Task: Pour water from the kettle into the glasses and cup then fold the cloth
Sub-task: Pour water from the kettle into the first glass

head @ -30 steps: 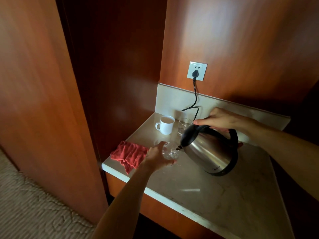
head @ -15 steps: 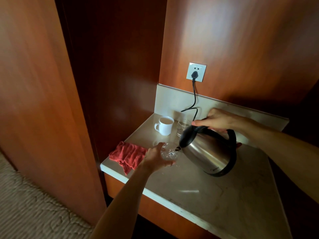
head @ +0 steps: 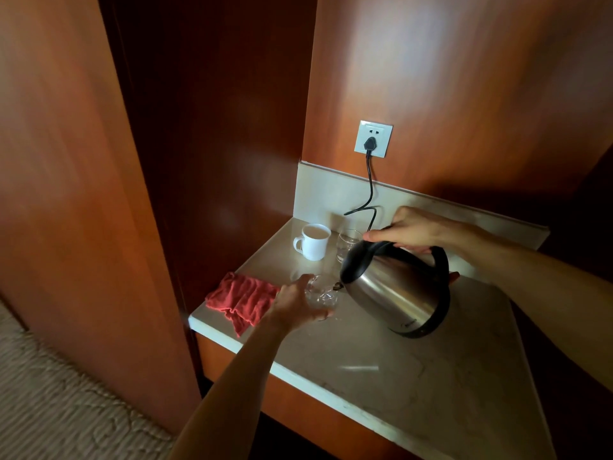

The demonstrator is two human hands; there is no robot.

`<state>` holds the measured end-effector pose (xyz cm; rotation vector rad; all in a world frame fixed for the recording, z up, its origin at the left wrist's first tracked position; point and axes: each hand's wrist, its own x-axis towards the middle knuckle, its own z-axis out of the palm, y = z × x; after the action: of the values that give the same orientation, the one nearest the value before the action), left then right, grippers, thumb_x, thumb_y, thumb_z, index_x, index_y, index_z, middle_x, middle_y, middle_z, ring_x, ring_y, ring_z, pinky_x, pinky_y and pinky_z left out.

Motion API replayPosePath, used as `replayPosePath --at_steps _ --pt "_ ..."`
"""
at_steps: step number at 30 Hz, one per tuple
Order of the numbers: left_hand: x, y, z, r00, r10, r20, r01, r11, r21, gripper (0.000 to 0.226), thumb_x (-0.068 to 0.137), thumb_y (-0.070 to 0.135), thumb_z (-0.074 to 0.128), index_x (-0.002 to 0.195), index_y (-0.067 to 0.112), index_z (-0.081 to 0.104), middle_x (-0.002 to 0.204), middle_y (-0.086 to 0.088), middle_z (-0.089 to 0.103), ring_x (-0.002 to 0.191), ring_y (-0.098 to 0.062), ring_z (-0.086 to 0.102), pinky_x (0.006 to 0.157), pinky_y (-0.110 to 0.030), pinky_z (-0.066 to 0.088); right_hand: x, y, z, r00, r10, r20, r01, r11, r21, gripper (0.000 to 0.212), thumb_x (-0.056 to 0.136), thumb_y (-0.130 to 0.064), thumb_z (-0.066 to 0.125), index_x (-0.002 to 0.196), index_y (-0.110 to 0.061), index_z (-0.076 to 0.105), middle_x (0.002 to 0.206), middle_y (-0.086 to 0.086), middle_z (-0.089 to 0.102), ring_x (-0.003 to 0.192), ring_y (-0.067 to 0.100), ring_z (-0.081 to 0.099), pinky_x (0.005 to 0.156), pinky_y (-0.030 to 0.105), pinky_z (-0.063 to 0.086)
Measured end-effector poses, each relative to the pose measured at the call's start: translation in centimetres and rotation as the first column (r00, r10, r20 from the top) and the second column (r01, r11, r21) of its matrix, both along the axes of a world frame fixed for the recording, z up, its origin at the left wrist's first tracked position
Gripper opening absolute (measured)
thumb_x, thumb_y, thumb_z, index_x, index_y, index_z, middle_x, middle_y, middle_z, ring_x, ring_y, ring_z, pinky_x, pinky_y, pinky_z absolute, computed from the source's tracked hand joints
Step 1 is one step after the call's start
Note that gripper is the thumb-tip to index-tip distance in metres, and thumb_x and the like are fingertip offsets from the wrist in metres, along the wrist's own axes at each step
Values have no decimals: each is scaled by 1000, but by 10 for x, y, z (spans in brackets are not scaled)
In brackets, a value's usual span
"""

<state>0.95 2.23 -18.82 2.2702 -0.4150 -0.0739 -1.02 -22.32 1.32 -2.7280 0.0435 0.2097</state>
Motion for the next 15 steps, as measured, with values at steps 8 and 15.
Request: replayPosePath --at_steps 8,15 --pt "-1 -1 1 1000 0 16 0 1000 14 92 59 52 87 138 31 45 121 12 67 112 -15 62 99 -30 47 1 5 3 1000 0 1 0 1000 13 68 70 -79 72 52 -19 47 51 6 42 45 20 38 51 28 31" --pt "-3 0 2 1000 0 12 0 1000 10 90 58 55 85 136 35 45 122 10 66 112 -15 61 98 -29 47 1 6 4 1000 2 -5 -2 1000 -2 70 68 -81 72 54 -17 48 52 7 42 46 23 37 51 30 32"
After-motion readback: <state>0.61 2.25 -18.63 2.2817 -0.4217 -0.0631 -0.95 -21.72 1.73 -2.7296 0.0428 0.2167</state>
